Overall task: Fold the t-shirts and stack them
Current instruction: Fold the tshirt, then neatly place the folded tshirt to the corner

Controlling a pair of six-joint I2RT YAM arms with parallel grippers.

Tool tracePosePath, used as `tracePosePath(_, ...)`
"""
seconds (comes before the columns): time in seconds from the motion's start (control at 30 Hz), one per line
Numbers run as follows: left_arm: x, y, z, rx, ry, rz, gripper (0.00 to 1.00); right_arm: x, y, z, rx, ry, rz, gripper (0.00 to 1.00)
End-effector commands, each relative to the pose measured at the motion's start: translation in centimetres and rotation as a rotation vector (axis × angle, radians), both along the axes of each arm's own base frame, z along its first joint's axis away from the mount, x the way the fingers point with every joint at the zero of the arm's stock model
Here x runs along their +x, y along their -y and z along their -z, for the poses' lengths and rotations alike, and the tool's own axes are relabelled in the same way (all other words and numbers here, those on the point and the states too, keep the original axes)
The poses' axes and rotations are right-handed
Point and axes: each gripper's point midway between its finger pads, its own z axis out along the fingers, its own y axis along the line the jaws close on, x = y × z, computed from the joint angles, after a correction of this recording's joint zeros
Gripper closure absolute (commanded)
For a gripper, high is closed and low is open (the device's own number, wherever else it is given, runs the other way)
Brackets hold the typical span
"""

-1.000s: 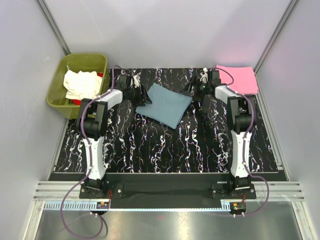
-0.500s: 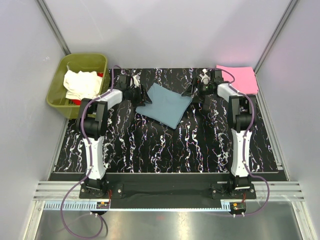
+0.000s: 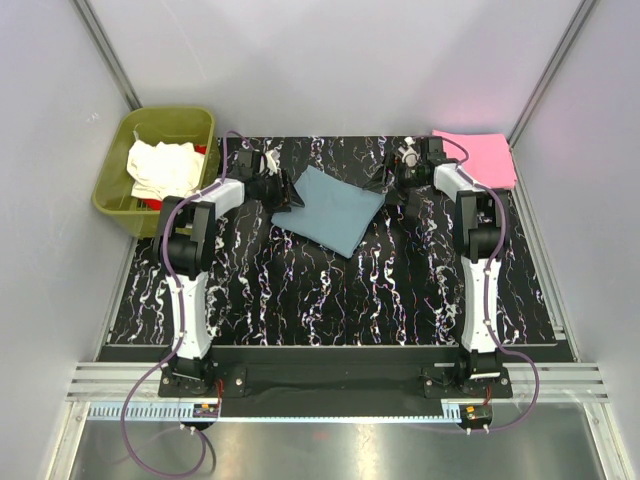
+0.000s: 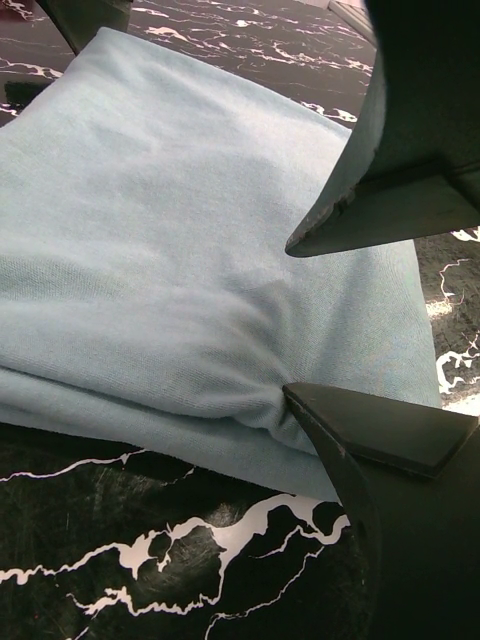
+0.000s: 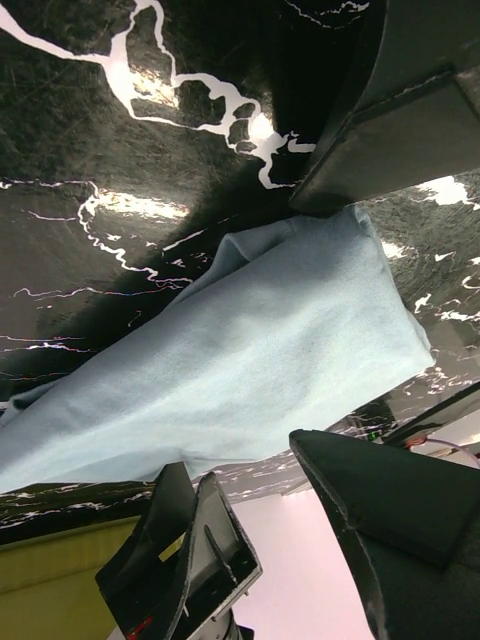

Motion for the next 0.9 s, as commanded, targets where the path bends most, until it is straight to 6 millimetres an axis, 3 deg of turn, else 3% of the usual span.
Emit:
tracePosePath(0.0,-0.1,-0.8,2.5,0.039,-0.040,-0.013,0.39,-2.6,0.5,6.4,-0.116,-0.151,-0.015,0.01)
tracePosePath(0.17,0.0,-0.7,2.8,0.032,-0.045,-0.015,0.39,-3.6,0.4,6.1,-0.105,-0.171,-0.044,0.03)
tracePosePath(0.53,-0.1,-0.5,2.9,0.018,-0.043,-0.014,0.40,-3.4,0.0,6.0,-0.117,-0.163,-0.057,0.10)
tracePosePath(0.6,-0.1,-0.5,3.0,0.016,-0.047,-0.018,0.40,-3.4,0.1,6.1,-0.121,-0.163,-0.055,0.15)
tracePosePath(0.63,-0.2,-0.5,3.1,0.015,-0.050,-0.018,0.39,-3.4,0.1,6.1,-0.121,-0.160,-0.055,0.18)
tracePosePath(0.8,-0.6,-0.8,3.8,0.023,-0.074,-0.041,0.40,-3.0,0.1,6.2,-0.126,-0.135,-0.040,0.62)
tracePosePath(0.87,-0.7,-1.6,4.0,0.065,-0.071,-0.073,0.40,-2.7,0.0,5.7,-0.119,-0.100,-0.047,0.74)
